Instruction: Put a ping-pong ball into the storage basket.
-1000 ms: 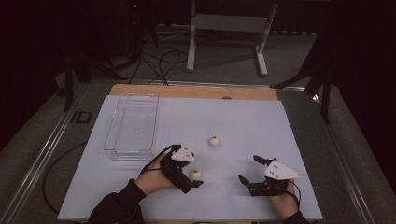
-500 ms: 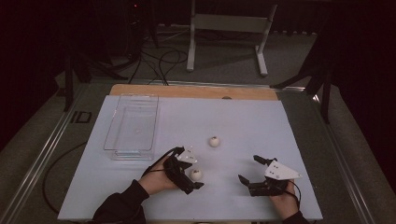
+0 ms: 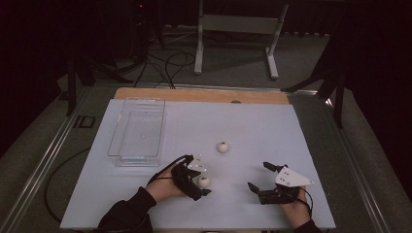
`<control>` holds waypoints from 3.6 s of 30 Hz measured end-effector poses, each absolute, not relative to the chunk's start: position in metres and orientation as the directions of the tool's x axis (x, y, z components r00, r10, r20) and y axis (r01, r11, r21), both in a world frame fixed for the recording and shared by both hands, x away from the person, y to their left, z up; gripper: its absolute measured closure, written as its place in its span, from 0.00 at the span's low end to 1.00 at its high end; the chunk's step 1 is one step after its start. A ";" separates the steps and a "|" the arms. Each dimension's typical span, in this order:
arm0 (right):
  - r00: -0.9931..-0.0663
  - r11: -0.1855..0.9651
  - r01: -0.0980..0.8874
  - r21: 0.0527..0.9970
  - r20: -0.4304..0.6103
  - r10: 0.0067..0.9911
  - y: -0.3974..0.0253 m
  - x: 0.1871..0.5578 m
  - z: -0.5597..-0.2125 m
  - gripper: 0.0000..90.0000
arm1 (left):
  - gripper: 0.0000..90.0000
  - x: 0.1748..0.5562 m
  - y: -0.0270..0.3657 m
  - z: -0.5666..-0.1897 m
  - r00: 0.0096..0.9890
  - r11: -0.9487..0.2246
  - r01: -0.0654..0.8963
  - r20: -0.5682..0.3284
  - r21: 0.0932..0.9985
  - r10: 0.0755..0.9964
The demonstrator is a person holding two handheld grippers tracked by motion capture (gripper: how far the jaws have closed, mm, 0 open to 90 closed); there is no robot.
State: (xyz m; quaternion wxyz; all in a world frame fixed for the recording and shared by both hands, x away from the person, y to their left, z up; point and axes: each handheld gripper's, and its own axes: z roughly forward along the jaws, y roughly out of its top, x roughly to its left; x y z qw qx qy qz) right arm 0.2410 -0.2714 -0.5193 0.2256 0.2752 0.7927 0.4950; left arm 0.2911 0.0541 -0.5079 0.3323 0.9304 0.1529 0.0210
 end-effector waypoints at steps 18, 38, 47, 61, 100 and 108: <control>-0.748 0.354 0.217 0.910 -0.078 0.659 -0.272 0.241 -0.520 0.10 | 0.47 0.292 0.049 -0.514 0.960 -0.770 0.231 -0.009 0.594 0.280; -0.749 0.352 0.213 0.911 -0.079 0.658 -0.272 0.241 -0.519 0.10 | 0.58 0.293 0.050 -0.503 0.969 -0.790 0.217 -0.028 0.574 0.245; -0.751 0.355 0.209 0.911 -0.083 0.655 -0.272 0.241 -0.519 0.10 | 0.58 0.288 0.055 -0.488 0.976 -0.804 0.188 -0.018 0.564 0.216; -0.749 0.355 0.210 0.911 -0.083 0.657 -0.272 0.241 -0.519 0.10 | 0.58 0.284 0.060 -0.470 0.978 -0.817 0.180 -0.013 0.548 0.207; -0.747 0.351 0.206 0.913 -0.085 0.660 -0.272 0.241 -0.518 0.10 | 0.58 0.302 0.081 -0.409 0.967 -0.794 0.214 -0.008 0.569 0.254; -0.744 0.339 0.206 0.918 -0.078 0.663 -0.272 0.240 -0.517 0.10 | 0.58 0.306 0.088 -0.395 0.961 -0.784 0.226 -0.002 0.578 0.276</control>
